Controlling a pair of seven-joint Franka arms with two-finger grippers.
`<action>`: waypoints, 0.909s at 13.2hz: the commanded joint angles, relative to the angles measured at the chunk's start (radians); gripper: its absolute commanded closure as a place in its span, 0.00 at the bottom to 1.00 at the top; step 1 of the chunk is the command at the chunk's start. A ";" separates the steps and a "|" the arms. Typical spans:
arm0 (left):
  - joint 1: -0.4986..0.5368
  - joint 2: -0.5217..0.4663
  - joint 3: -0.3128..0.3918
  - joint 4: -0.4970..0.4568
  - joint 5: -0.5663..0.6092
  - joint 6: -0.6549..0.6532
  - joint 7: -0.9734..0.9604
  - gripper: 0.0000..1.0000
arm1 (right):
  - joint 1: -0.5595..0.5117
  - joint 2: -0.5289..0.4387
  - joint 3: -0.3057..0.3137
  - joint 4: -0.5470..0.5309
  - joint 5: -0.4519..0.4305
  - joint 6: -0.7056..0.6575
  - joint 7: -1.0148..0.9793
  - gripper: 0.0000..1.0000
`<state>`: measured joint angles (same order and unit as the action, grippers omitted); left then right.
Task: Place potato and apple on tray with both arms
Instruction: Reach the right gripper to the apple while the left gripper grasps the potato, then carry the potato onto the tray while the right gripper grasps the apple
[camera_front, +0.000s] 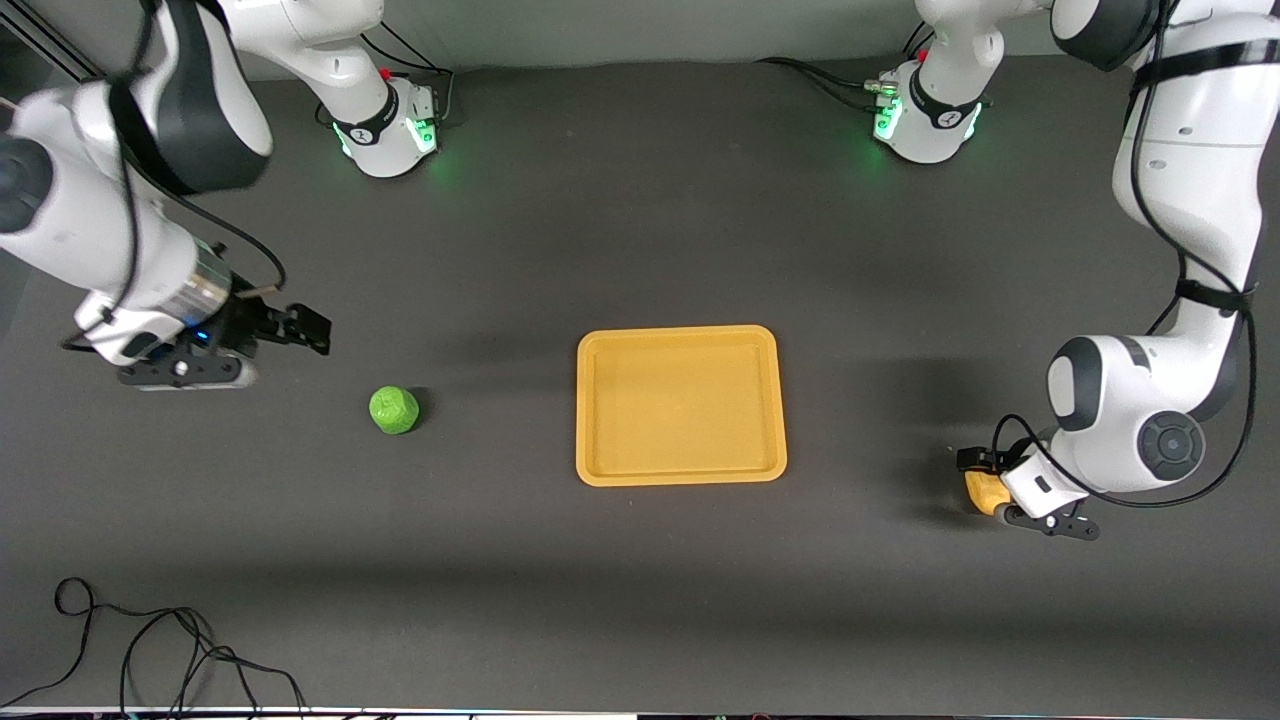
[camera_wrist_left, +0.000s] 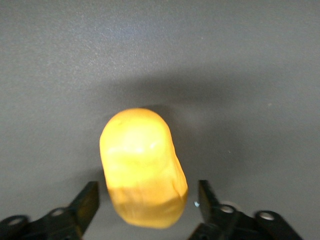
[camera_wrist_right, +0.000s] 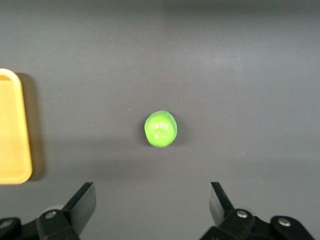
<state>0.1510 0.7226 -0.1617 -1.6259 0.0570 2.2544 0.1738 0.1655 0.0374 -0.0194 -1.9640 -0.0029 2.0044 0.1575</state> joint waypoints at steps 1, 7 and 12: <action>-0.010 -0.006 0.007 0.031 0.004 -0.022 -0.030 0.72 | 0.006 -0.010 -0.007 -0.229 0.015 0.277 0.007 0.00; -0.102 -0.071 -0.002 0.205 -0.028 -0.310 -0.270 0.92 | 0.006 0.246 -0.007 -0.289 0.014 0.673 0.007 0.00; -0.227 -0.149 -0.105 0.177 -0.032 -0.499 -0.549 0.88 | 0.006 0.349 -0.007 -0.288 0.014 0.809 0.007 0.00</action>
<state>-0.0375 0.5942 -0.2383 -1.4148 0.0298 1.7889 -0.2863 0.1651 0.3619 -0.0211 -2.2645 -0.0027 2.7793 0.1575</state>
